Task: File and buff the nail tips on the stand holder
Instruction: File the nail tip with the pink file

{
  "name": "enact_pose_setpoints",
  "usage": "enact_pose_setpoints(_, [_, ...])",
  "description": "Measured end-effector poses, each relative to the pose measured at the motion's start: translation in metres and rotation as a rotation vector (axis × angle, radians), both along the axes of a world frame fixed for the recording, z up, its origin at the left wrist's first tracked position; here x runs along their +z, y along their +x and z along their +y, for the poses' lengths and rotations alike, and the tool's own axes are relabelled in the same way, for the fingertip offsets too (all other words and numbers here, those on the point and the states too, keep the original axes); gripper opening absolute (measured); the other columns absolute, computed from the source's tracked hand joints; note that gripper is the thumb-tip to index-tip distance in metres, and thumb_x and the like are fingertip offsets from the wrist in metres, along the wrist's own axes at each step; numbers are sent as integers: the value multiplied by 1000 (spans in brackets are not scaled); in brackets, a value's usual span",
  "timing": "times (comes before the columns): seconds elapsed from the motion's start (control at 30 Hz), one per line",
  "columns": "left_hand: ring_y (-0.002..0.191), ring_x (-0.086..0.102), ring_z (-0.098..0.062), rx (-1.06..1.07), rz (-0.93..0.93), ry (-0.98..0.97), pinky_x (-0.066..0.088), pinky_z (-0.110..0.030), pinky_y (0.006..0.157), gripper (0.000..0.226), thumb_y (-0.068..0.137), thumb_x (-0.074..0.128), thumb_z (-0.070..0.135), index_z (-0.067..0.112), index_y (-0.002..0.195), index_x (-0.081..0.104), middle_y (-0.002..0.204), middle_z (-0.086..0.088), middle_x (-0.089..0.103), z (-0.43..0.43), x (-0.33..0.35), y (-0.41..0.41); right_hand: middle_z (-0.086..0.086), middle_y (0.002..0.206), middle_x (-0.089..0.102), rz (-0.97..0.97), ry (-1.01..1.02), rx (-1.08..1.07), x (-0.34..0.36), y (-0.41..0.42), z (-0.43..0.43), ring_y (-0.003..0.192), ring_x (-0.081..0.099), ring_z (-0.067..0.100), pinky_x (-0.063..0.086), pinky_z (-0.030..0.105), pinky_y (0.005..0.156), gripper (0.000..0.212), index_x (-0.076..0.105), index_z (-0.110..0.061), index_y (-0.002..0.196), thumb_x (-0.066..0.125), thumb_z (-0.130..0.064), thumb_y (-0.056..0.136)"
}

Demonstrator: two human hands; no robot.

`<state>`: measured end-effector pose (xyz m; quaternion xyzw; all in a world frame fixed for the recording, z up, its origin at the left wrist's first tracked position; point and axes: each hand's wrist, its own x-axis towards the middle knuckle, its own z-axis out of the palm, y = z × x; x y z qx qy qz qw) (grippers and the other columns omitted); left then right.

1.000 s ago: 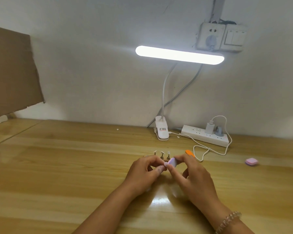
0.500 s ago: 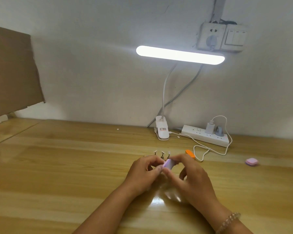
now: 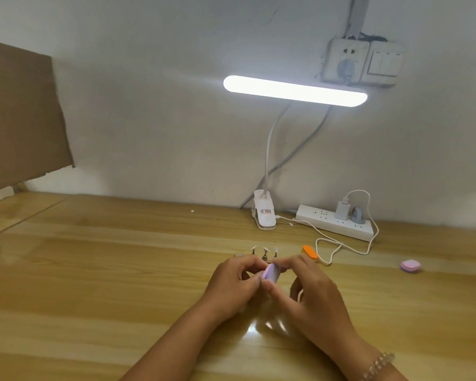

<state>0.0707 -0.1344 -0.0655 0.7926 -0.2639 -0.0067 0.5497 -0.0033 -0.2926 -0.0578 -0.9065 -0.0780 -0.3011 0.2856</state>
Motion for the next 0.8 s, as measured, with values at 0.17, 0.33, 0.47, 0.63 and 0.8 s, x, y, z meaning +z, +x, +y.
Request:
enact_pose_setpoints(0.17, [62, 57, -9, 7, -22, 28, 49, -30, 64, 21, 93, 66, 22, 40, 82, 71, 83, 16, 70, -1, -1, 0, -25, 97, 57, 1, 20, -87, 0, 5, -6, 58, 58, 7, 51, 31, 62, 30, 62, -34, 105, 65, -53, 83])
enact_pose_setpoints(0.33, [61, 55, -5, 8, -30, 34, 50, -30, 64, 22, 93, 65, 19, 38, 86, 72, 82, 19, 70, 0, -1, 1, -25, 99, 58, 20, 26, -40, 1, 3, -2, 59, 57, 7, 50, 28, 60, 30, 61, -35, 105, 66, -53, 82])
enact_pose_setpoints(0.47, [60, 55, -3, 7, -35, 45, 49, -29, 63, 23, 93, 66, 23, 41, 81, 71, 82, 18, 71, -1, -1, 1, -23, 99, 58, 18, 0, -90, 1, 3, -5, 57, 56, 7, 50, 30, 62, 31, 61, -34, 106, 63, -56, 83])
enact_pose_setpoints(0.63, [60, 54, -4, 8, -40, 55, 49, -28, 63, 19, 93, 65, 21, 37, 86, 73, 81, 19, 70, 0, 0, 0, -23, 101, 60, 46, 22, -52, 2, 2, -3, 60, 57, 7, 50, 29, 63, 30, 61, -35, 107, 65, -54, 83])
enact_pose_setpoints(0.8, [62, 54, -6, 1, -29, 60, 49, -27, 62, 21, 94, 64, 18, 36, 88, 73, 82, 19, 70, 0, 1, -1, -25, 101, 58, 32, -38, -25, 1, -1, 0, 59, 56, 4, 49, 26, 59, 34, 60, -37, 108, 60, -60, 83])
